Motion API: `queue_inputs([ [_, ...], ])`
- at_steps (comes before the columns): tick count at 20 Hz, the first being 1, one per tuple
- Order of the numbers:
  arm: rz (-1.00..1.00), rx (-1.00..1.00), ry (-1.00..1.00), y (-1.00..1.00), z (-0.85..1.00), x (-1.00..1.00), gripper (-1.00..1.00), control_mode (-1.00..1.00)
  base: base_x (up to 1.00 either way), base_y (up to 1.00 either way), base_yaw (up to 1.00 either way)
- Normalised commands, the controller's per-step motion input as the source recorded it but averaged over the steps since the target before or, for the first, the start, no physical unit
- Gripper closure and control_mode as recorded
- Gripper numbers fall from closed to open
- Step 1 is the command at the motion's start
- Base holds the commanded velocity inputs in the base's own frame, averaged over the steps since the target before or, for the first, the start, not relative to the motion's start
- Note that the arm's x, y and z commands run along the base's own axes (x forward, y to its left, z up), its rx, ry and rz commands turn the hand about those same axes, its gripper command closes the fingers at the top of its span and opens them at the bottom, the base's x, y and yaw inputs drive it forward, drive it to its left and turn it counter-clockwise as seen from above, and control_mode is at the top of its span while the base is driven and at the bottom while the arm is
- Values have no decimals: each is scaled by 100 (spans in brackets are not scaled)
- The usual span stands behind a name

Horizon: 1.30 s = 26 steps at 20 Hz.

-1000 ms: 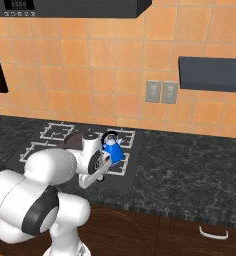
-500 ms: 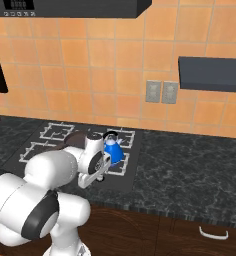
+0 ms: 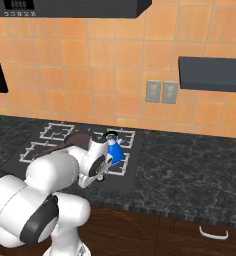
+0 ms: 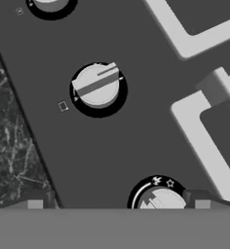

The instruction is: Pick the kettle from the counter and place it on a stove burner. Then turn the burner on.

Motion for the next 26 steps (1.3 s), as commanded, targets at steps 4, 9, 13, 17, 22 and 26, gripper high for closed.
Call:
queue_inputs([
  [4,0,0,-2,0,2,0,-100,-100,0,0,0],
  [9,-5,0,-33,0,69,-19,-100,-100,0,0,0],
  [13,-13,1,-50,0,94,-44,-100,-100,0,0,0],
  [17,-11,7,-46,-18,97,-36,-100,-100,0,0,0],
  [22,-4,18,-48,-49,89,-53,-100,-100,0,0,0],
  [26,0,32,-48,-92,42,-66,-100,-100,0,0,0],
])
